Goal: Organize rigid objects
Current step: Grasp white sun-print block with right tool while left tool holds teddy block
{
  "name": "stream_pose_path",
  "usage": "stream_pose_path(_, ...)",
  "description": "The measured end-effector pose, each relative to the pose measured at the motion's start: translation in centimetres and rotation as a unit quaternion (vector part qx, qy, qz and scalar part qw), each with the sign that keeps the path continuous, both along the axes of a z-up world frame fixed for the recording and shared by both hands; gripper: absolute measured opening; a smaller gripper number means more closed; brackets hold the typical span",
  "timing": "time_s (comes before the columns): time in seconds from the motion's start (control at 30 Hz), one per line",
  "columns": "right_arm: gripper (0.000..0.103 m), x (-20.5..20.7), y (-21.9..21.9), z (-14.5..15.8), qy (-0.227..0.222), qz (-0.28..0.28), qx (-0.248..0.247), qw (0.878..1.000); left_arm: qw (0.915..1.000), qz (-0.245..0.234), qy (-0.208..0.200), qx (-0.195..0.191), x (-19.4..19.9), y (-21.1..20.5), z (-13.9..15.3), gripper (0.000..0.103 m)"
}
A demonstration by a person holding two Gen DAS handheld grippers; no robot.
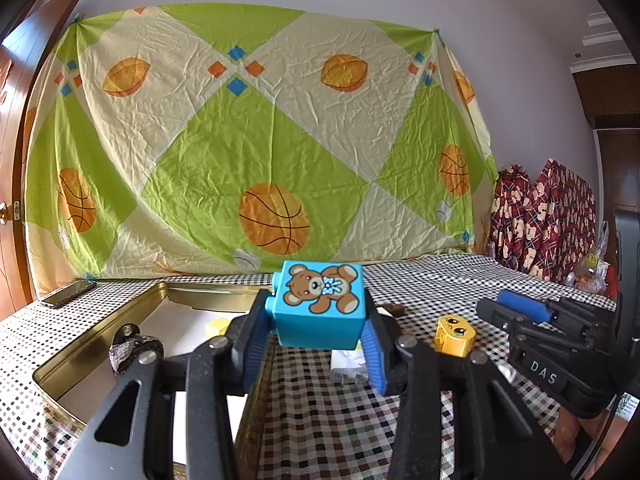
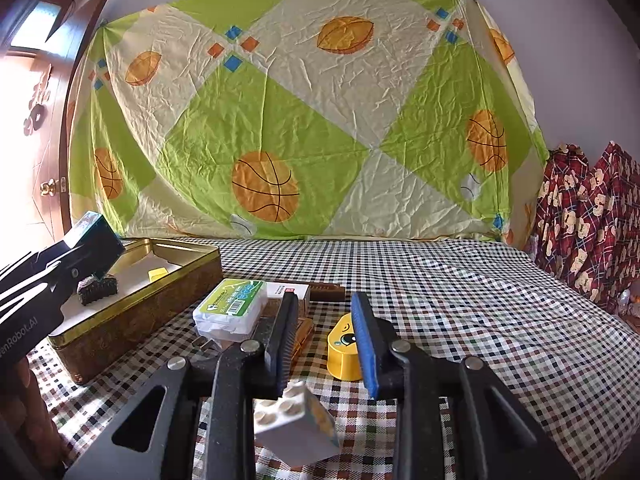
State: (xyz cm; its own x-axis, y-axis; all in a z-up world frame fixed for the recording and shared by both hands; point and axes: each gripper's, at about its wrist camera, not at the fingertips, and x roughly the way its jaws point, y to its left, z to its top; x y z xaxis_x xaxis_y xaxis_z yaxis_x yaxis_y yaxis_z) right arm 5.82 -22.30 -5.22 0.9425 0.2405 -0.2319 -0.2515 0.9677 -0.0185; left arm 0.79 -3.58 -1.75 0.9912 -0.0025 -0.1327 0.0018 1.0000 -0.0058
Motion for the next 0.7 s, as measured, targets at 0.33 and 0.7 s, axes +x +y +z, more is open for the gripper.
stream_pose_path(0.33,0.033,-0.6,-1.7,-0.9,0.095,0.059,0.043,0.993,1.0000,0.005,0.003,-0.007,-0.3,0.7,-0.1,0.041)
stream_pose_path(0.7,0.048,-2.3,2.9,-3.5,0.109,0.099,-0.018,0.989,0.9998,0.017,-0.001,-0.006,-1.3,1.8,-0.4,0.041)
